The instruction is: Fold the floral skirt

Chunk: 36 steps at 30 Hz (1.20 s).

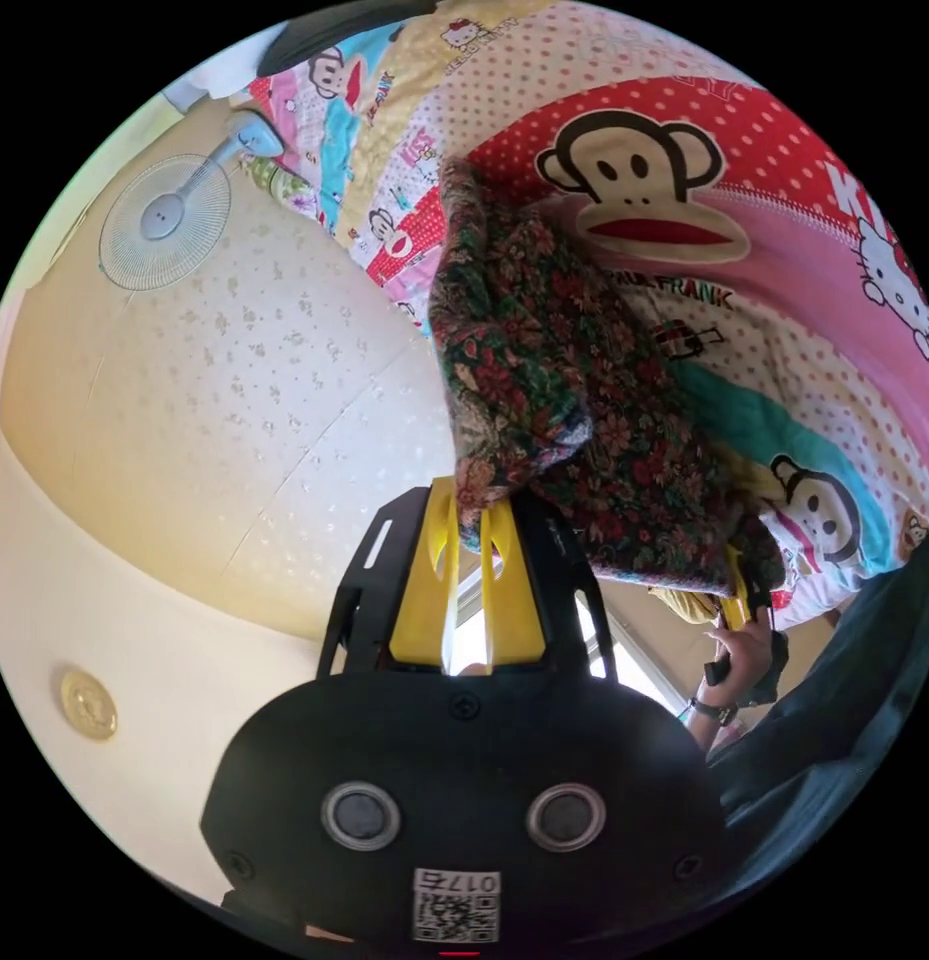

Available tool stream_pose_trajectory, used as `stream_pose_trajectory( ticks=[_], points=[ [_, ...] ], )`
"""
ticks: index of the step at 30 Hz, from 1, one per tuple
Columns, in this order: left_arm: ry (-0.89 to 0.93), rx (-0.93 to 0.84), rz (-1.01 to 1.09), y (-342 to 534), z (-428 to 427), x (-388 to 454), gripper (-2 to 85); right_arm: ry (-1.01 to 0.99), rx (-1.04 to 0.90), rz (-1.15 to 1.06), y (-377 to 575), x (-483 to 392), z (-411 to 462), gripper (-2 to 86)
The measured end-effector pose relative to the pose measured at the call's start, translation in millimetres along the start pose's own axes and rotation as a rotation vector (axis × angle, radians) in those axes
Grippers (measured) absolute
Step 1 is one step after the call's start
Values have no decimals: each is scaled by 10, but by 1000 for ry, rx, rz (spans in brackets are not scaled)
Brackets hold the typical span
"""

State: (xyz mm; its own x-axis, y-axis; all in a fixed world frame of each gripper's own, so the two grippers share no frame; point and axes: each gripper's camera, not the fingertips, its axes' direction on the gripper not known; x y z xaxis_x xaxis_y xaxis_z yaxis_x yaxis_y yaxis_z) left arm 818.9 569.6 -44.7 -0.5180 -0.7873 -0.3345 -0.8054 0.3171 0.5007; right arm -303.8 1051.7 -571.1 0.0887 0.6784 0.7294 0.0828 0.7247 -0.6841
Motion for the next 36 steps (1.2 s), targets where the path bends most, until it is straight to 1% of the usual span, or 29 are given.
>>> stream_pose_trajectory(
  ticks=[2,4,6,7,9,10,11,12,14,15,16,18,20,22,24,25,26,27,28,29,30,31,32,33,34,35,36],
  points=[
    [127,-19,-5,71,-25,78,51,-36,-19,-15,50,-36,-91,11],
    [150,-89,38,166,-13,339,50,-65,-32,-62,107,-90,-162,10],
    [131,-240,186,330,27,881,49,-112,-69,-122,161,-161,-214,8],
    [124,-283,238,383,35,1038,49,-148,-112,-176,209,-231,-231,7],
    [118,-419,446,670,5,1637,49,-197,-197,-277,324,-384,-237,6],
    [131,-446,477,755,-17,1757,49,-217,-259,-357,441,-519,-235,5],
    [185,-494,508,940,-76,1942,49,-237,-322,-442,586,-666,-233,5],
    [249,-543,533,1150,-149,2087,49,-254,-351,-479,665,-737,-235,5],
    [327,-628,596,1498,-262,2295,49,-350,-431,-582,985,-980,-281,5],
    [365,-688,658,1734,-332,2446,49,-373,-442,-601,1057,-1031,-297,6],
    [380,-714,694,1841,-362,2521,49,-405,-458,-637,1180,-1124,-324,7],
    [409,-767,834,2130,-413,2785,50,-417,-473,-686,1296,-1230,-329,9],
    [385,-762,903,2161,-333,2912,52,-376,-452,-719,1274,-1284,-229,13],
    [302,-716,922,2005,-129,2955,58,-315,-413,-698,1063,-1246,-46,19],
    [110,-617,952,1579,345,2931,85,-219,-344,-683,691,-1162,228,31],
    [64,-598,950,1433,506,2907,104,-154,-297,-681,378,-1082,443,51],
    [9,-584,915,1097,849,2832,142,-104,-268,-674,28,-982,659,81],
    [12,-571,830,732,1130,2712,156,-102,-254,-658,-147,-918,743,101],
    [32,-553,767,552,1227,2633,163,-125,-212,-595,-458,-766,845,123],
    [131,-486,637,275,1286,2455,145,-142,-128,-515,-626,-621,832,127],
    [358,-382,573,158,1184,2299,125,-169,-74,-499,-646,-568,788,115],
    [475,-342,561,135,1129,2238,115,-323,14,-541,-615,-502,676,91],
    [631,-306,540,106,1050,2134,111,-462,24,-585,-604,-460,609,95],
    [625,-348,543,82,1007,2075,123,-488,-6,-585,-621,-444,595,98],
    [571,-390,568,74,983,2062,122,-448,-98,-584,-660,-430,570,109],
    [414,-473,665,72,908,2045,122,-349,-182,-623,-667,-413,494,114],
    [216,-535,775,80,795,1988,119,-293,-211,-642,-663,-386,432,114]
  ],
)
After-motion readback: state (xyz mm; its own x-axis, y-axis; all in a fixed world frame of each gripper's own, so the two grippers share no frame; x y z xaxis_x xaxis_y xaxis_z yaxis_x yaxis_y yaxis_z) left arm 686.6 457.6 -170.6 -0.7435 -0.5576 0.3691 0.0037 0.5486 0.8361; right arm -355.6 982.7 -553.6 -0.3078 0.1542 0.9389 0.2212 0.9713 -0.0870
